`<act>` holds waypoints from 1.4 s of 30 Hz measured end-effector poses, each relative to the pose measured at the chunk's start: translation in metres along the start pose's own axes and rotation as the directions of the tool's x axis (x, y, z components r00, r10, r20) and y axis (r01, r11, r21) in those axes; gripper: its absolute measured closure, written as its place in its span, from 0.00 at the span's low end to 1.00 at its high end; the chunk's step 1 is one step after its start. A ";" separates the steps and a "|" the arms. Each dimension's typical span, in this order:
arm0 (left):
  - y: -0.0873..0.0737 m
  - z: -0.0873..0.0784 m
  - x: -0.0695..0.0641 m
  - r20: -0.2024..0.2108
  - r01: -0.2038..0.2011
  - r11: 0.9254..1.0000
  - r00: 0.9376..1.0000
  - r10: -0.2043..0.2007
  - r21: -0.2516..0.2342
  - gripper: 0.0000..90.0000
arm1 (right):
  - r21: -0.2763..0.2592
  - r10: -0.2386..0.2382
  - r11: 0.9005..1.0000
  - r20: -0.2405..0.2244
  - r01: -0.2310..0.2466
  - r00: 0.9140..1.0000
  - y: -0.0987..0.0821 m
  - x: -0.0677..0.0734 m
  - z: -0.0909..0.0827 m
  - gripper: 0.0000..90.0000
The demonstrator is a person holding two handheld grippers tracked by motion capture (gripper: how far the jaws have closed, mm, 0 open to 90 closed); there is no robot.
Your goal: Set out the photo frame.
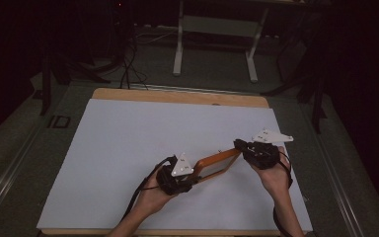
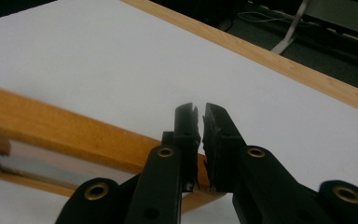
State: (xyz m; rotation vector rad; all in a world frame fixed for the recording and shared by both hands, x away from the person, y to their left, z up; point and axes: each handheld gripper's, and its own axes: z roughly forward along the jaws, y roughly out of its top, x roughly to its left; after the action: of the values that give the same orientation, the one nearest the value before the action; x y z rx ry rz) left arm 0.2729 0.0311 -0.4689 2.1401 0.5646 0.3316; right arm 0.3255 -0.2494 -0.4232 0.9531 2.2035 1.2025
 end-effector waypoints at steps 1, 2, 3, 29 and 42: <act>0.002 -0.003 0.002 0.007 0.004 1.000 1.000 -0.004 -0.008 0.77 | 0.000 -0.002 1.000 0.000 0.002 1.000 0.000 0.000 0.000 0.92; 0.004 -0.006 0.004 0.016 0.007 1.000 1.000 -0.007 -0.015 0.77 | -0.001 -0.002 1.000 0.000 0.002 1.000 -0.001 0.000 0.000 0.92; 0.006 -0.008 0.006 0.020 0.008 1.000 1.000 -0.008 -0.023 0.77 | -0.004 0.003 1.000 -0.002 -0.003 1.000 -0.001 0.000 -0.001 0.91; 0.046 -0.053 0.043 0.120 -0.062 0.998 0.991 0.064 -0.028 0.77 | 0.010 -0.111 0.993 -0.208 0.116 0.972 0.000 0.020 0.006 0.59; 0.048 -0.052 0.055 0.202 -0.121 0.993 0.972 0.121 -0.016 0.77 | 0.003 -0.201 0.976 -0.367 0.217 0.908 0.012 0.045 0.030 0.43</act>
State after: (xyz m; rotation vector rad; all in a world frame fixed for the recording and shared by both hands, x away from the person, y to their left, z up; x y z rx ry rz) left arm 0.3109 0.0698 -0.3975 2.1782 0.3169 0.1770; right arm 0.3198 -0.1944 -0.4314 0.5172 2.5514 1.3167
